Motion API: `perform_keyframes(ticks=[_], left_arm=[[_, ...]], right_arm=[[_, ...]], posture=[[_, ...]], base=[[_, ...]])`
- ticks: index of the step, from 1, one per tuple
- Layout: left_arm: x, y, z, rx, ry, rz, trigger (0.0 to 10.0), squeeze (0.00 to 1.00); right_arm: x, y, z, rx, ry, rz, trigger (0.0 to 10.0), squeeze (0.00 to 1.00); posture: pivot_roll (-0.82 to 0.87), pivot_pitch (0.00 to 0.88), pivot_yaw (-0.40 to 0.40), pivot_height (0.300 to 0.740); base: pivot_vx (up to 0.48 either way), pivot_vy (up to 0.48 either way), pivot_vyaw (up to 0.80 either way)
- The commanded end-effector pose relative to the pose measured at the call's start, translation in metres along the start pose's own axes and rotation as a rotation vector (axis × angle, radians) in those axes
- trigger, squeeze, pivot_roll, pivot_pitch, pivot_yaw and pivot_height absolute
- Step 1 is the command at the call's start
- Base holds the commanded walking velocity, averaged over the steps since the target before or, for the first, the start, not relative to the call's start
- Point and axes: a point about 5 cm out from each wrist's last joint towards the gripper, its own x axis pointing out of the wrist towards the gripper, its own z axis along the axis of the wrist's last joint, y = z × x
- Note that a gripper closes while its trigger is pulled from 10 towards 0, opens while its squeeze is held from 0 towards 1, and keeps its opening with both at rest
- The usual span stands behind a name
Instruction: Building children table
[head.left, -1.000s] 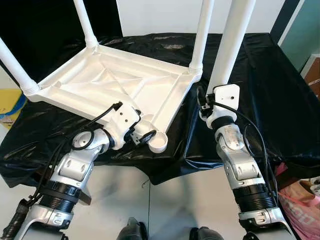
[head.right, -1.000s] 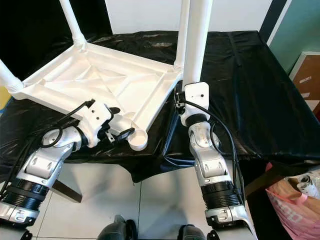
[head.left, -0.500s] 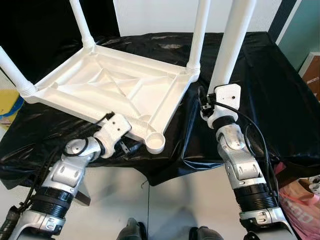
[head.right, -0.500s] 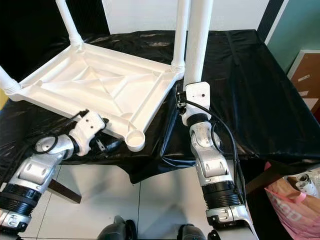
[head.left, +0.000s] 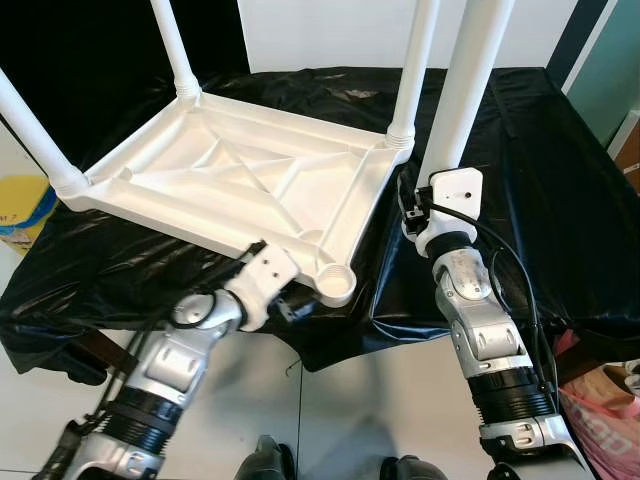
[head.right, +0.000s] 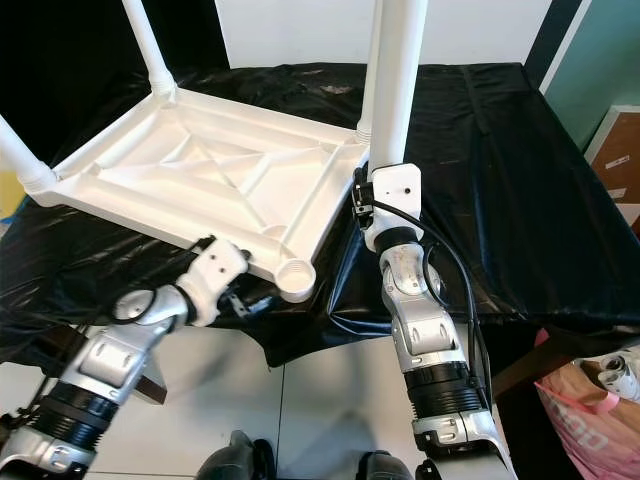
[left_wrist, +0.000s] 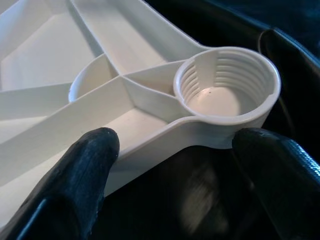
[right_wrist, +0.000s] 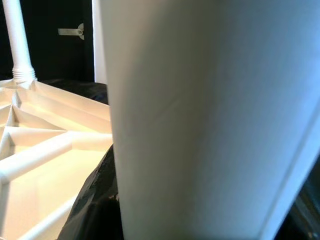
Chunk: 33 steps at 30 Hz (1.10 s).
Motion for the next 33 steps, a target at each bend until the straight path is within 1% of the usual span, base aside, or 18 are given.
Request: perform_keyframes(ticks=[1, 7, 11, 14, 16, 17, 18, 19, 20, 22, 23, 24, 26, 28, 29, 31, 32, 33], left_arm=[[0.01, -0.014, 0.002, -0.012, 0.0, -0.043, 10.0, 0.0], [0.02, -0.017, 0.014, -0.028, -0.047, -0.016, 10.0, 0.0], [0.02, -0.017, 0.016, -0.031, -0.054, -0.015, 10.0, 0.0], [0.017, -0.01, 0.018, -0.031, -0.07, -0.014, 10.0, 0.0], [0.017, -0.01, 0.018, -0.031, -0.07, -0.014, 10.0, 0.0], [0.011, -0.002, 0.016, 0.002, -0.06, -0.032, 10.0, 0.0], [0.011, -0.002, 0.016, 0.002, -0.06, -0.032, 10.0, 0.0], [0.005, 0.006, 0.014, 0.042, -0.044, -0.051, 10.0, 0.0], [0.005, 0.006, 0.014, 0.042, -0.044, -0.051, 10.0, 0.0], [-0.003, 0.021, 0.013, 0.114, -0.01, -0.096, 10.0, 0.0], [-0.003, 0.021, 0.013, 0.114, -0.01, -0.096, 10.0, 0.0], [-0.005, 0.028, 0.011, 0.136, 0.01, -0.113, 10.0, 0.0], [-0.006, 0.032, 0.011, 0.148, 0.022, -0.122, 10.0, 0.0], [-0.006, 0.032, 0.011, 0.148, 0.022, -0.122, 10.0, 0.0], [-0.005, 0.036, 0.007, 0.186, 0.062, -0.142, 10.0, 0.0], [-0.005, 0.036, 0.007, 0.186, 0.062, -0.142, 10.0, 0.0], [-0.002, 0.041, 0.003, 0.212, 0.095, -0.164, 10.0, 0.0], [-0.002, 0.041, 0.003, 0.212, 0.095, -0.164, 10.0, 0.0]], right_arm=[[0.003, -0.001, 0.005, -0.001, -0.022, -0.009, 10.0, 0.0], [0.004, 0.001, 0.005, 0.004, -0.02, -0.005, 10.0, 0.0], [0.004, 0.001, 0.005, 0.004, -0.02, -0.004, 10.0, 0.0], [0.004, 0.001, 0.004, 0.006, -0.02, -0.003, 10.0, 0.0], [0.004, 0.001, 0.004, 0.006, -0.02, -0.003, 10.0, 0.0], [0.002, -0.001, 0.003, 0.006, -0.014, -0.004, 10.0, 0.0], [0.002, -0.001, 0.003, 0.006, -0.014, -0.004, 10.0, 0.0], [0.0, -0.003, 0.0, 0.004, -0.005, -0.004, 10.0, 0.0], [0.0, -0.003, 0.0, 0.004, -0.005, -0.004, 10.0, 0.0], [-0.006, -0.006, -0.004, -0.003, 0.01, 0.002, 10.0, 0.0], [-0.006, -0.006, -0.004, -0.003, 0.01, 0.002, 10.0, 0.0], [-0.01, -0.007, -0.007, -0.009, 0.019, 0.01, 10.0, 0.0], [-0.012, -0.008, -0.009, -0.013, 0.025, 0.016, 10.0, 0.0], [-0.012, -0.008, -0.009, -0.013, 0.025, 0.016, 10.0, 0.0], [-0.016, -0.009, -0.014, -0.015, 0.042, 0.016, 10.0, 0.0], [-0.016, -0.009, -0.014, -0.015, 0.042, 0.016, 10.0, 0.0], [-0.02, -0.01, -0.018, -0.013, 0.057, 0.007, 10.0, 0.0], [-0.02, -0.01, -0.018, -0.013, 0.057, 0.007, 10.0, 0.0]], posture=[[-0.01, 0.093, 0.009, 0.74], [0.0, 0.089, 0.006, 0.74], [0.0, 0.089, 0.006, 0.74], [0.0, 0.089, 0.004, 0.74], [0.0, 0.089, 0.004, 0.74], [0.01, 0.087, 0.002, 0.74], [0.01, 0.087, 0.002, 0.74], [0.01, 0.087, 0.003, 0.74], [0.01, 0.087, 0.003, 0.74], [0.01, 0.085, 0.011, 0.74], [0.01, 0.085, 0.011, 0.74], [0.0, 0.085, 0.015, 0.74], [0.0, 0.085, 0.015, 0.74], [0.0, 0.085, 0.015, 0.74], [0.0, 0.085, 0.027, 0.74], [0.0, 0.085, 0.027, 0.74], [-0.01, 0.087, 0.035, 0.74], [-0.01, 0.087, 0.035, 0.74]], base=[[0.0, 0.0, 0.0], [0.0, 0.0, 0.0], [0.0, 0.0, 0.0], [0.0, 0.0, 0.0], [0.0, 0.0, 0.0], [0.0, 0.0, 0.0], [0.0, 0.0, 0.0], [0.0, 0.0, 0.0], [0.0, 0.0, 0.0], [0.0, 0.0, 0.0], [0.0, 0.0, 0.0], [0.0, 0.0, 0.0], [0.0, 0.0, 0.0], [0.0, 0.0, 0.0], [0.0, 0.0, 0.0], [0.0, 0.0, 0.0], [0.0, 0.0, 0.0], [0.0, 0.0, 0.0]])
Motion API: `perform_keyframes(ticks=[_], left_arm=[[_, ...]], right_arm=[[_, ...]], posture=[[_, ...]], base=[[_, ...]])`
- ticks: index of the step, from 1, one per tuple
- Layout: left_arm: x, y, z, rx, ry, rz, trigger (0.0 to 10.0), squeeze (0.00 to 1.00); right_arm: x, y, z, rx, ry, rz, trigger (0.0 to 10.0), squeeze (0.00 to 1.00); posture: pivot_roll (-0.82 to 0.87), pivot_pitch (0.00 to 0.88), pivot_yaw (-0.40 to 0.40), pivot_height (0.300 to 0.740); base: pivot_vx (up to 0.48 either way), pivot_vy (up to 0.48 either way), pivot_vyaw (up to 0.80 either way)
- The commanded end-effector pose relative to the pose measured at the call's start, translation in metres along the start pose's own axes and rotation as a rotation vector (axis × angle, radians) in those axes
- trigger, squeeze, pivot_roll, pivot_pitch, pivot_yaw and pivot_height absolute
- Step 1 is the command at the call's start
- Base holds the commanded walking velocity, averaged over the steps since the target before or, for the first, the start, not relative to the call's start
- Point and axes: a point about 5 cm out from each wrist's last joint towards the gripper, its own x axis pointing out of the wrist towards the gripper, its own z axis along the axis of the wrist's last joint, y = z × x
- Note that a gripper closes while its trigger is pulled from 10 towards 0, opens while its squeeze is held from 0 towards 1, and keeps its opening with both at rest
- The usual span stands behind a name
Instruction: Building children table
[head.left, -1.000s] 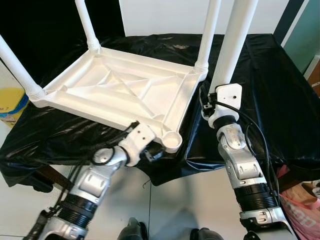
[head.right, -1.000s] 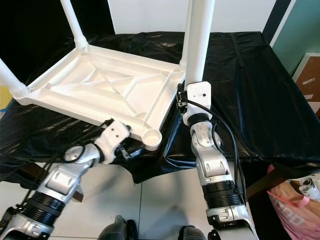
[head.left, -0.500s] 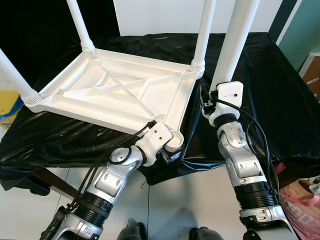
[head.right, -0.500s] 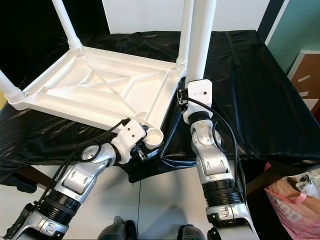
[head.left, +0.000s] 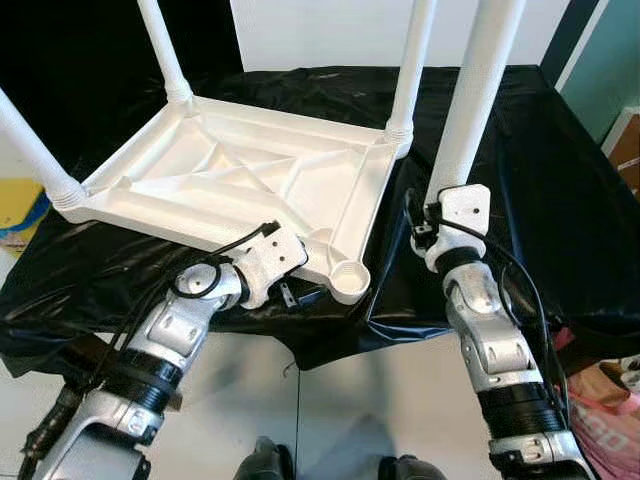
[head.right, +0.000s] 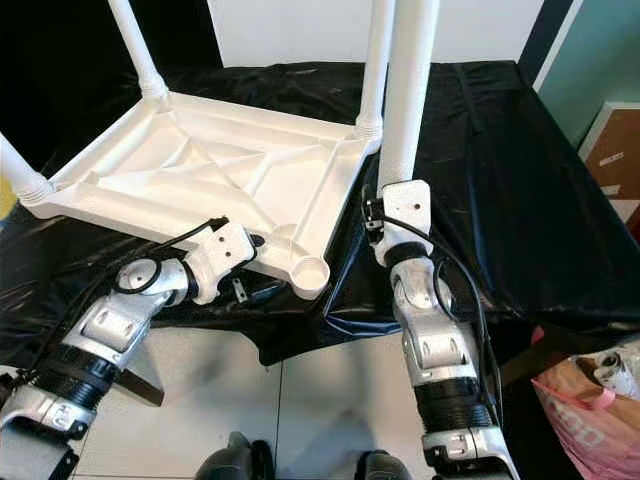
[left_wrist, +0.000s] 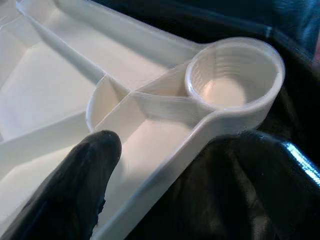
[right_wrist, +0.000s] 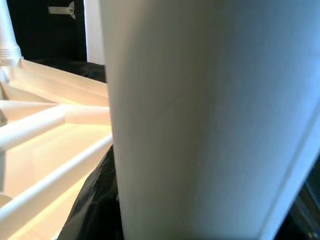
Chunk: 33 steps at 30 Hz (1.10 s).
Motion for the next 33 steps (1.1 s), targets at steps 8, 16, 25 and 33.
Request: perform_keyframes(ticks=[8, 16, 25, 33], left_arm=[[0.018, 0.011, -0.019, -0.023, 0.12, -0.082, 10.0, 0.0], [0.019, 0.02, -0.029, -0.103, 0.169, -0.093, 10.0, 0.0], [0.017, 0.024, -0.033, -0.147, 0.174, -0.092, 9.3, 0.0], [0.012, 0.025, -0.035, -0.16, 0.148, -0.123, 0.0, 0.0]], right_arm=[[-0.008, 0.003, -0.002, 0.005, 0.001, -0.026, 10.0, 0.0], [-0.015, 0.0, -0.001, -0.014, 0.007, -0.037, 10.0, 0.0], [-0.018, 0.0, -0.002, -0.015, 0.011, -0.039, 10.0, 0.0], [-0.019, 0.0, -0.002, -0.02, 0.017, -0.036, 10.0, 0.0]], posture=[[-0.04, 0.095, 0.069, 0.74], [-0.06, 0.103, 0.082, 0.74], [-0.07, 0.106, 0.082, 0.74], [-0.07, 0.101, 0.077, 0.74]], base=[[0.0, 0.0, 0.0], [0.0, 0.0, 0.0], [0.0, 0.0, 0.0], [0.0, 0.0, 0.0]])
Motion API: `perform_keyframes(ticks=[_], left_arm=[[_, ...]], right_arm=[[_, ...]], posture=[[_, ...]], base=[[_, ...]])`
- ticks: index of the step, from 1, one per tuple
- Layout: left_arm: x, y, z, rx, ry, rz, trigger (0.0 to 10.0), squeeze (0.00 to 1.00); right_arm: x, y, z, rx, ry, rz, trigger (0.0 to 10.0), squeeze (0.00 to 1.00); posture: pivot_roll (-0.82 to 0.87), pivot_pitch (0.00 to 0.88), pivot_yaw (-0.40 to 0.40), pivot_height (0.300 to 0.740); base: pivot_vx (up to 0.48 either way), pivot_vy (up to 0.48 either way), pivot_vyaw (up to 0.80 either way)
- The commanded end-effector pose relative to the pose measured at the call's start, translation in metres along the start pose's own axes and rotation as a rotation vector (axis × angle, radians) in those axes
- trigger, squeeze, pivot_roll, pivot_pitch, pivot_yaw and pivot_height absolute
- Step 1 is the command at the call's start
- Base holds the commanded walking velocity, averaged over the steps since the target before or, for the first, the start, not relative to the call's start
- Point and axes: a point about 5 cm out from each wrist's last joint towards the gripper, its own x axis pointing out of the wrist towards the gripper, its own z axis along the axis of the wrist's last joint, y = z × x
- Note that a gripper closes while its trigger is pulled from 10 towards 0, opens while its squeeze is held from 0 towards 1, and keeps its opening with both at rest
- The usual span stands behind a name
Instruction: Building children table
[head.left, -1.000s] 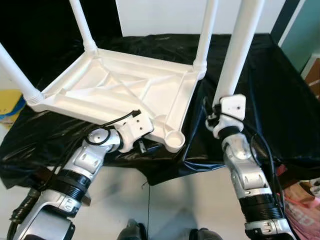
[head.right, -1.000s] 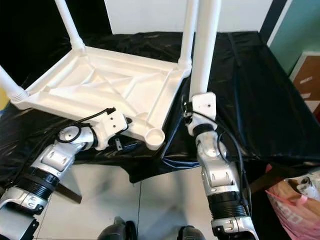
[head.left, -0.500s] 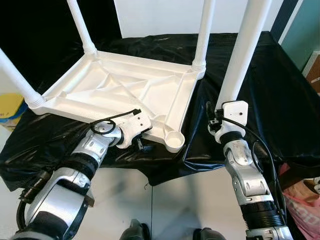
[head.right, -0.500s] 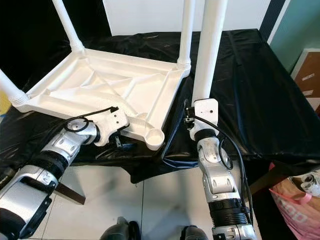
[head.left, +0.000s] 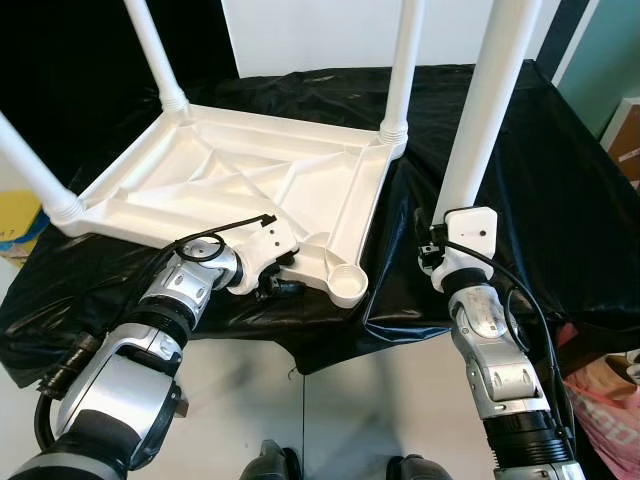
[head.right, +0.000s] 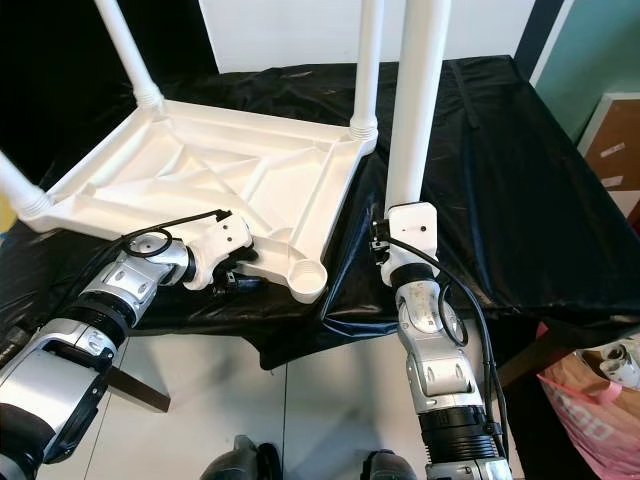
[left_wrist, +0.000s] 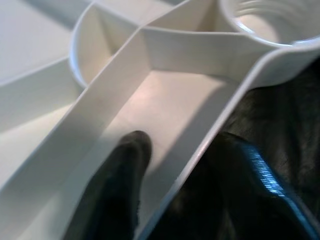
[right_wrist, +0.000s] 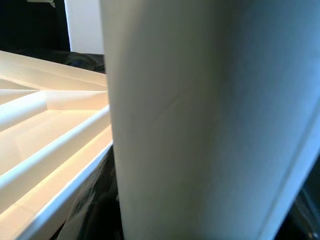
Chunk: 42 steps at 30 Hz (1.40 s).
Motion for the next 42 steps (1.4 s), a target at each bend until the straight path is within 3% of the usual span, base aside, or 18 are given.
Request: perform_keyframes(ticks=[1, 3, 8, 9, 10, 11, 16, 20, 21, 27, 28, 29, 30, 32, 35, 42], left_arm=[[-0.003, -0.002, -0.01, -0.047, -0.007, 0.002, 0.0, 0.0], [-0.002, -0.011, -0.012, -0.04, -0.016, -0.074, 0.0, 0.0], [0.004, -0.022, -0.012, -0.022, -0.022, -0.146, 0.0, 0.0], [0.006, -0.025, -0.012, -0.011, -0.019, -0.155, 5.3, 0.0], [0.006, -0.025, -0.012, -0.011, -0.019, -0.155, 5.3, 0.0], [0.007, -0.029, -0.013, 0.0, -0.015, -0.187, 10.0, 0.0], [0.007, -0.031, -0.014, 0.012, -0.017, -0.204, 10.0, 0.0], [0.004, -0.022, -0.011, -0.015, -0.047, -0.142, 10.0, 0.0], [-0.001, -0.016, -0.004, -0.035, -0.089, -0.09, 10.0, 1.0], [-0.005, -0.011, 0.002, -0.018, -0.12, -0.052, 10.0, 1.0], [-0.007, -0.01, 0.005, -0.009, -0.14, -0.034, 10.0, 0.23], [-0.007, -0.01, 0.005, -0.009, -0.14, -0.034, 10.0, 0.23], [-0.01, -0.008, 0.01, 0.002, -0.172, -0.011, 10.0, 0.0], [-0.012, -0.005, 0.017, 0.0, -0.226, 0.037, 10.0, 0.0], [-0.024, 0.004, 0.04, -0.052, -0.424, 0.19, 10.0, 0.0], [-0.044, 0.008, 0.057, -0.138, -0.614, 0.358, 10.0, 0.0]], right_arm=[[-0.001, 0.001, 0.002, -0.002, -0.003, 0.002, 10.0, 0.0], [0.0, 0.002, 0.002, -0.003, -0.004, 0.008, 10.0, 0.0], [0.001, 0.002, 0.002, -0.006, -0.003, 0.01, 10.0, 0.0], [0.001, 0.002, 0.003, -0.007, -0.004, 0.011, 10.0, 0.0], [0.001, 0.002, 0.003, -0.007, -0.004, 0.011, 10.0, 0.0], [0.001, 0.002, 0.003, -0.008, -0.004, 0.012, 10.0, 0.0], [0.001, 0.002, 0.003, -0.009, -0.005, 0.013, 10.0, 0.0], [0.001, 0.003, 0.004, -0.002, -0.01, 0.02, 10.0, 0.0], [0.002, 0.003, 0.005, 0.016, -0.01, 0.015, 10.0, 0.0], [0.002, 0.003, 0.004, 0.042, 0.002, 0.008, 10.0, 0.0], [0.001, 0.002, 0.004, 0.045, 0.004, 0.007, 10.0, 0.0], [0.001, 0.002, 0.004, 0.045, 0.004, 0.007, 10.0, 0.0], [0.001, 0.002, 0.004, 0.048, 0.006, 0.009, 10.0, 0.0], [0.001, 0.002, 0.003, 0.052, 0.009, 0.013, 10.0, 0.0], [0.002, 0.006, 0.004, 0.041, 0.003, 0.048, 10.0, 0.0], [0.002, 0.01, 0.007, 0.088, 0.014, 0.067, 10.0, 0.0]], posture=[[-0.07, 0.097, 0.075, 0.74], [-0.07, 0.094, 0.074, 0.74], [-0.07, 0.088, 0.072, 0.74], [-0.07, 0.087, 0.072, 0.74], [-0.07, 0.087, 0.072, 0.74], [-0.07, 0.083, 0.071, 0.74], [-0.07, 0.083, 0.071, 0.74], [-0.07, 0.078, 0.071, 0.74], [-0.07, 0.078, 0.073, 0.74], [-0.07, 0.082, 0.072, 0.74], [-0.07, 0.081, 0.073, 0.74], [-0.07, 0.081, 0.073, 0.74], [-0.07, 0.084, 0.073, 0.74], [-0.07, 0.083, 0.073, 0.74], [-0.06, 0.085, 0.065, 0.74], [-0.04, 0.093, 0.047, 0.74]], base=[[0.0, 0.0, 0.0], [0.0, 0.0, 0.0], [0.0, 0.0, 0.0], [0.0, 0.0, 0.0], [0.0, 0.0, 0.0], [0.0, 0.0, 0.0], [0.0, 0.0, 0.0], [0.0, 0.0, 0.0], [0.0, 0.0, 0.0], [0.0, 0.0, 0.0], [0.0, 0.0, 0.0], [0.0, 0.0, 0.0], [0.0, 0.0, 0.0], [0.0, 0.0, 0.0], [0.0, 0.0, 0.0], [0.0, 0.0, 0.0]])
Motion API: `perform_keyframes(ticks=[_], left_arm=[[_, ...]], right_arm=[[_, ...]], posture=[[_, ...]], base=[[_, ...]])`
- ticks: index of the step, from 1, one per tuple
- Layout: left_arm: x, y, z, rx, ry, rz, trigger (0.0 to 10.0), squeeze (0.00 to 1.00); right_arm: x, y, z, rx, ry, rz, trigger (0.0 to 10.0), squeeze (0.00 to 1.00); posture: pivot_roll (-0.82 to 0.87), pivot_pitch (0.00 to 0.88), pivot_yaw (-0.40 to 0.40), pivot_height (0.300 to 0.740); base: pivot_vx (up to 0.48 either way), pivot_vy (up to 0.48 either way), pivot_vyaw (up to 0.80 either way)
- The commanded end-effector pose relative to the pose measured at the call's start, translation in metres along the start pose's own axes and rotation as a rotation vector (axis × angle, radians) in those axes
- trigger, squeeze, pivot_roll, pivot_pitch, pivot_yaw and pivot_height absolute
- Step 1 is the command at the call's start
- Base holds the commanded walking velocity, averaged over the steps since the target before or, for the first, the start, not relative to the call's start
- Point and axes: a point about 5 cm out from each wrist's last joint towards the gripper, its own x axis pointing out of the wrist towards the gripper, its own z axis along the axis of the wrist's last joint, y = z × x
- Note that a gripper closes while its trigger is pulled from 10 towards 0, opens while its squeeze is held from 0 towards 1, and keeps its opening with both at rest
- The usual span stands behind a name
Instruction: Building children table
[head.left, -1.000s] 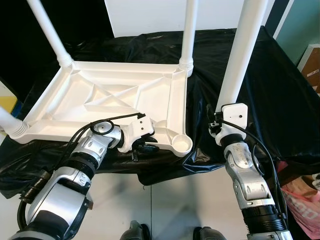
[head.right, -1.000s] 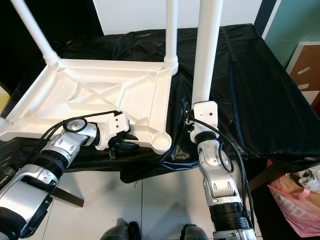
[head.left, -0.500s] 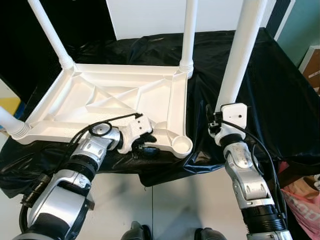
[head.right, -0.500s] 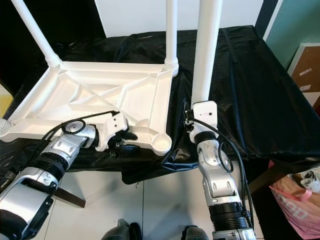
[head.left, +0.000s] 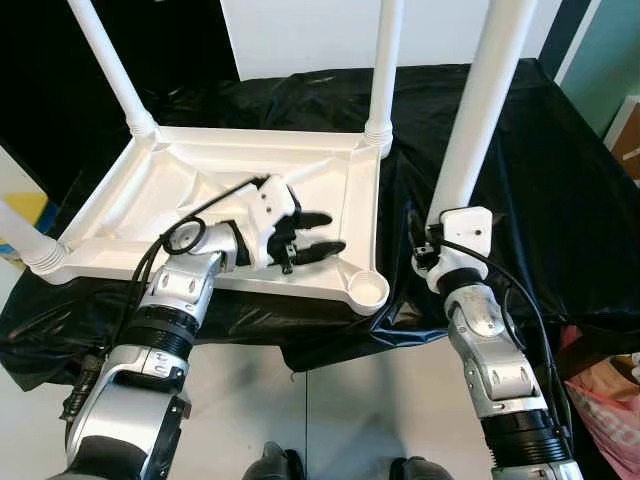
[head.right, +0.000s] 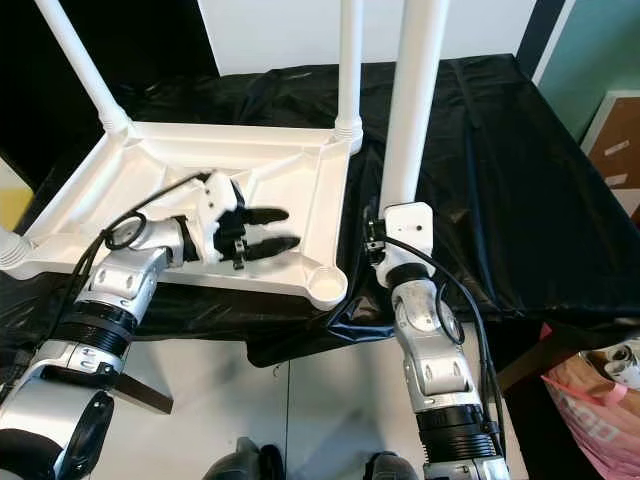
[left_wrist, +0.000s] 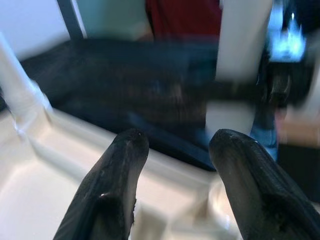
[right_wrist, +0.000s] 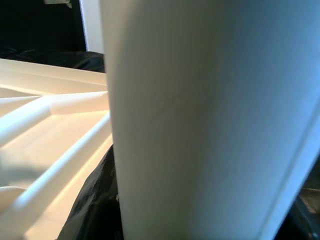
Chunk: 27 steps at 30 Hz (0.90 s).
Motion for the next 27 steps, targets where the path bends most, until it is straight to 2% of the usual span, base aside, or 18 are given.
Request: perform_keyframes(ticks=[1, 3, 6, 10, 14, 20, 22, 27], left_arm=[[-0.012, 0.015, 0.0, -0.04, -0.042, 0.39, 10.0, 0.0], [-0.012, 0.015, 0.0, -0.04, -0.042, 0.39, 10.0, 0.0], [-0.019, 0.008, -0.007, 0.003, -0.021, 0.488, 10.0, 0.0], [-0.028, 0.001, -0.01, -0.015, -0.027, 0.555, 10.0, 0.0], [-0.035, -0.008, -0.011, -0.01, -0.019, 0.58, 10.0, 0.0], [-0.038, -0.019, -0.01, 0.009, -0.008, 0.577, 10.0, 0.0], [-0.038, -0.027, -0.009, 0.025, -0.01, 0.586, 10.0, 0.0], [-0.037, -0.034, -0.01, 0.051, 0.012, 0.604, 10.0, 0.0]], right_arm=[[0.0, 0.002, 0.005, 0.034, -0.006, 0.005, 10.0, 0.0], [0.0, 0.002, 0.005, 0.034, -0.006, 0.005, 10.0, 0.0], [-0.001, 0.002, 0.007, 0.047, -0.008, 0.014, 10.0, 0.0], [-0.002, 0.006, 0.006, 0.057, -0.002, 0.06, 10.0, 0.0], [-0.004, 0.012, 0.007, 0.034, -0.01, 0.137, 10.0, 0.0], [-0.008, 0.015, 0.005, 0.017, -0.004, 0.179, 10.0, 0.0], [-0.01, 0.017, 0.005, 0.032, -0.01, 0.203, 10.0, 0.0], [-0.018, 0.027, 0.009, 0.061, -0.038, 0.291, 10.0, 0.0]], posture=[[-0.03, 0.096, 0.04, 0.74], [-0.03, 0.096, 0.04, 0.74], [-0.02, 0.103, 0.027, 0.74], [0.0, 0.112, 0.012, 0.74], [0.02, 0.119, -0.005, 0.74], [0.02, 0.124, -0.016, 0.74], [0.03, 0.127, -0.019, 0.74], [0.03, 0.129, -0.021, 0.74]], base=[[0.0, 0.0, 0.0], [0.0, 0.0, 0.0], [0.0, 0.0, 0.0], [0.0, 0.0, 0.0], [0.0, 0.0, 0.0], [0.0, 0.0, 0.0], [0.0, 0.0, 0.0], [0.0, 0.0, 0.0]])
